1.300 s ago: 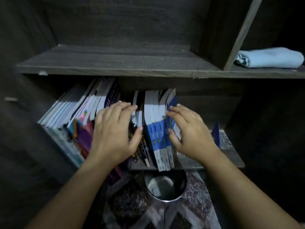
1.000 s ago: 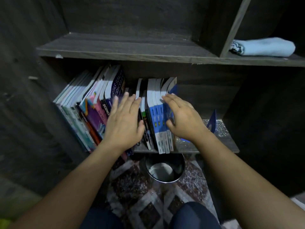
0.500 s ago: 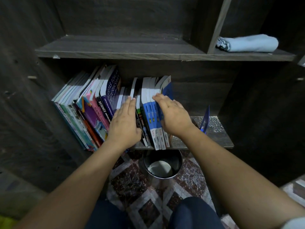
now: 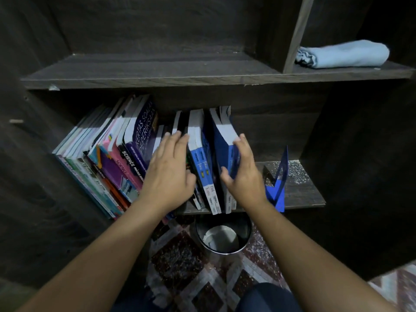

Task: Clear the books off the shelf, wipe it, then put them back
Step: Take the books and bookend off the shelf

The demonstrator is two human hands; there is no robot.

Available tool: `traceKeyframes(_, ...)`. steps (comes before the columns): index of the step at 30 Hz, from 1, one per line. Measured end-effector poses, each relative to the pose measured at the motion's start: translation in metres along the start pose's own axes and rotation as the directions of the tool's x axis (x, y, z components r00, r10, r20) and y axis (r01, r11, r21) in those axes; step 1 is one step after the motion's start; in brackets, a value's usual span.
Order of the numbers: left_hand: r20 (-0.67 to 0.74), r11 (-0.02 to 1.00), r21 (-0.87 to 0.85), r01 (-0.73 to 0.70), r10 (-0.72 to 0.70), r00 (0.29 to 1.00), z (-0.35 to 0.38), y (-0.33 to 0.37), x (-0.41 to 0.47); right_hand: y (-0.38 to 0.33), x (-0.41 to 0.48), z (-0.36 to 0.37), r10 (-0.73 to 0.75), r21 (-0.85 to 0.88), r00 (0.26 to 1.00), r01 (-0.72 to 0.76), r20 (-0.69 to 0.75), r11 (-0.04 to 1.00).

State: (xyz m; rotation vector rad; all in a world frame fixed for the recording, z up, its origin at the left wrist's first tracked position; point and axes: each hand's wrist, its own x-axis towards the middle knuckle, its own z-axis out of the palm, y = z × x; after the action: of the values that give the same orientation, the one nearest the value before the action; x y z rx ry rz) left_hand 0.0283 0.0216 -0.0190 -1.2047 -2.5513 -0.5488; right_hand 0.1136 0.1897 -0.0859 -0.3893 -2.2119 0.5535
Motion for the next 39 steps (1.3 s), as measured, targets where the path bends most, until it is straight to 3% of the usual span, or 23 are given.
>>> traceKeyframes(2, -0.002, 0.998, 0.005, -0.068, 0.068, 0.998, 0.000, 0.009, 0.009, 0.000, -0.009, 0.011, 0.223, 0.139, 0.975, -0.218, -0.024, 0.966)
traceKeyframes(4, 0.026, 0.993, 0.022, -0.114, 0.113, 0.993, 0.001, 0.018, 0.018, 0.000, -0.012, 0.022, 0.499, 0.272, 0.864, -0.496, 0.063, 0.825)
traceKeyframes(7, 0.066, 0.989, 0.076, -0.126, 0.121, 0.990, 0.006, 0.028, 0.029, 0.005, -0.010, 0.036, 0.628, 0.239, 0.752, -0.659, 0.200, 0.714)
traceKeyframes(11, 0.041, 0.980, 0.136, -0.147, 0.142, 0.989, 0.008, 0.035, 0.040, 0.012, -0.004, 0.034, 0.612, 0.135, 0.772, -0.634, 0.173, 0.762)
traceKeyframes(14, -0.011, 0.937, 0.257, -0.235, 0.246, 0.969, 0.004, 0.043, 0.049, 0.010, -0.008, 0.011, 0.586, 0.126, 0.805, -0.593, 0.089, 0.795)
traceKeyframes(19, -0.088, 0.739, 0.495, -0.456, 0.565, 0.820, -0.028, 0.073, 0.062, -0.016, -0.016, -0.051, 0.445, 0.139, 0.895, -0.439, -0.020, 0.888)
traceKeyframes(24, 0.125, 0.517, 0.559, -0.649, 0.721, 0.682, -0.061, 0.124, 0.048, -0.035, -0.044, -0.117, 0.346, 0.063, 0.938, -0.345, -0.019, 0.937)
traceKeyframes(27, 0.262, 0.408, 0.551, -0.728, 0.744, 0.615, -0.067, 0.161, 0.030, -0.034, -0.074, -0.156, 0.325, 0.012, 0.943, -0.325, -0.067, 0.946)
traceKeyframes(29, 0.391, 0.387, 0.522, -0.760, 0.683, 0.617, -0.065, 0.189, 0.015, -0.029, -0.098, -0.185, 0.395, -0.032, 0.918, -0.396, -0.040, 0.918)
traceKeyframes(31, 0.472, 0.392, 0.444, -0.806, 0.662, 0.582, -0.056, 0.217, -0.002, -0.020, -0.124, -0.215, 0.494, -0.152, 0.866, -0.480, 0.076, 0.864)
traceKeyframes(35, 0.496, 0.371, 0.235, -0.899, 0.749, 0.439, -0.012, 0.265, -0.038, 0.002, -0.177, -0.264, 0.623, -0.314, 0.738, -0.545, 0.260, 0.777)
traceKeyframes(39, 0.505, 0.429, 0.025, -0.903, 0.774, 0.382, 0.044, 0.304, -0.070, 0.036, -0.234, -0.285, 0.724, -0.373, 0.648, -0.627, 0.239, 0.684)
